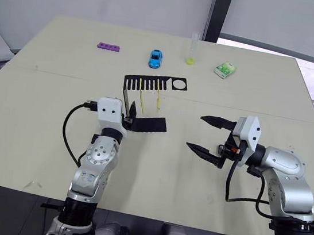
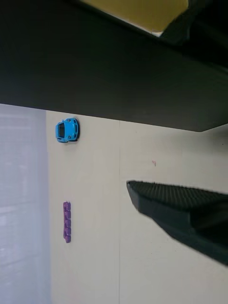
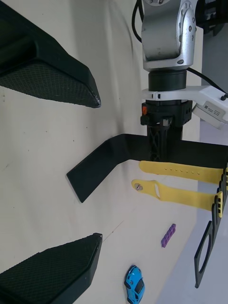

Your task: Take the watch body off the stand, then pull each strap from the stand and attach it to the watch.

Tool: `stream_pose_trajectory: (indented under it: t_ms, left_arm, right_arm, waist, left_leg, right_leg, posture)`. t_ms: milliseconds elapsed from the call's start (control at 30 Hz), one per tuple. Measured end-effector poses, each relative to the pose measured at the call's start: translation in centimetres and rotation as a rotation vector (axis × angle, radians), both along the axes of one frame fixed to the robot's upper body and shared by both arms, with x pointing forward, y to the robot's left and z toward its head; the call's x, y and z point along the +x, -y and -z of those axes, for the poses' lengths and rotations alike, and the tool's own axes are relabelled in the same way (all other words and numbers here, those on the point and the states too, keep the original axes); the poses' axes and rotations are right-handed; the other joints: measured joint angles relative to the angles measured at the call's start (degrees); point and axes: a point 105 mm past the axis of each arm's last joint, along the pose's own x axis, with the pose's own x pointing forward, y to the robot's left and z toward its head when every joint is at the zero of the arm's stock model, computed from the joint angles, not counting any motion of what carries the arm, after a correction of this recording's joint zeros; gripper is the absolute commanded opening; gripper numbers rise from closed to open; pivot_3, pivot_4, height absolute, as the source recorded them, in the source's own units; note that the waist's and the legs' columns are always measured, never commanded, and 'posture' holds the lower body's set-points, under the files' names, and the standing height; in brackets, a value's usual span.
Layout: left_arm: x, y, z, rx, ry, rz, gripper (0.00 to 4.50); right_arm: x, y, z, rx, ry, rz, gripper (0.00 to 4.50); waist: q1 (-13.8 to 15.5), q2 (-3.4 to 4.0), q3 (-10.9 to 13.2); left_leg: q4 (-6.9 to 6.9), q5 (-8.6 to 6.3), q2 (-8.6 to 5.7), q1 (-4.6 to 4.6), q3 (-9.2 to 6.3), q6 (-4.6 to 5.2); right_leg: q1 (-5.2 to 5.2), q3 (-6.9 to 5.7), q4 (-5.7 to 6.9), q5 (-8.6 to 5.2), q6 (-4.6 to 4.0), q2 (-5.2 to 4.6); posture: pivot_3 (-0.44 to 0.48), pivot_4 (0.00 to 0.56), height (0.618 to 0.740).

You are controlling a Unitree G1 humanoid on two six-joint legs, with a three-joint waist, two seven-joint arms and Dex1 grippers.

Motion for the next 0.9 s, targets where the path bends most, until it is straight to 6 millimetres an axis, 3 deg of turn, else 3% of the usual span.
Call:
stream_pose_trajectory:
  t_ms: [100, 467, 700, 900]
  left_arm:
    - [0.0, 0.1, 0.0, 0.001, 0.0, 0.003, 0.07]
    - [0.0, 0.2, -0.2, 0.022, 0.011, 0.008, 0.07]
    - [0.2, -0.2, -0.4, 0.057, 0.013, -0.01, 0.07]
    - [0.2, -0.3, -0.6, 0.067, 0.0, -0.014, 0.07]
  right_arm:
    - [-0.1, 0.1, 0.3, 0.001, -0.01, 0.003, 4.5]
    - [-0.1, -1.3, 0.6, 0.126, -0.015, 0.075, 4.5]
    - [1.1, -5.0, 0.6, 0.318, -0.085, 0.26, 4.5]
    - [1.3, -9.3, 1.1, 0.403, -0.124, 0.316, 4.5]
  waist:
    - [-0.02, 0.0, 0.0]
    - [-0.12, -0.01, 0.0]
    - [-0.34, -0.01, 0.0]
    - [-0.32, -0.03, -0.01]
  left_leg:
    - [-0.01, 0.0, 0.0, 0.0, 0.0, 0.0]
    - [-0.02, 0.01, 0.01, 0.0, -0.01, -0.02]
    - [-0.02, 0.03, 0.01, -0.06, -0.01, -0.05]
    - [-0.05, 0.03, 0.01, -0.11, -0.01, -0.05]
  right_leg:
    - [-0.01, 0.0, 0.0, 0.0, 0.0, 0.0]
    - [-0.01, 0.0, 0.02, 0.0, 0.0, 0.01]
    - [-0.1, 0.01, 0.05, 0.0, 0.0, 0.0]
    - [-0.13, -0.01, 0.04, 0.0, 0.0, 0.0]
  posture:
    - [0.0, 0.15, 0.74]
    - [0.0, 0.15, 0.74]
    - [0.0, 0.15, 0.74]
    - [0.0, 0.15, 0.74]
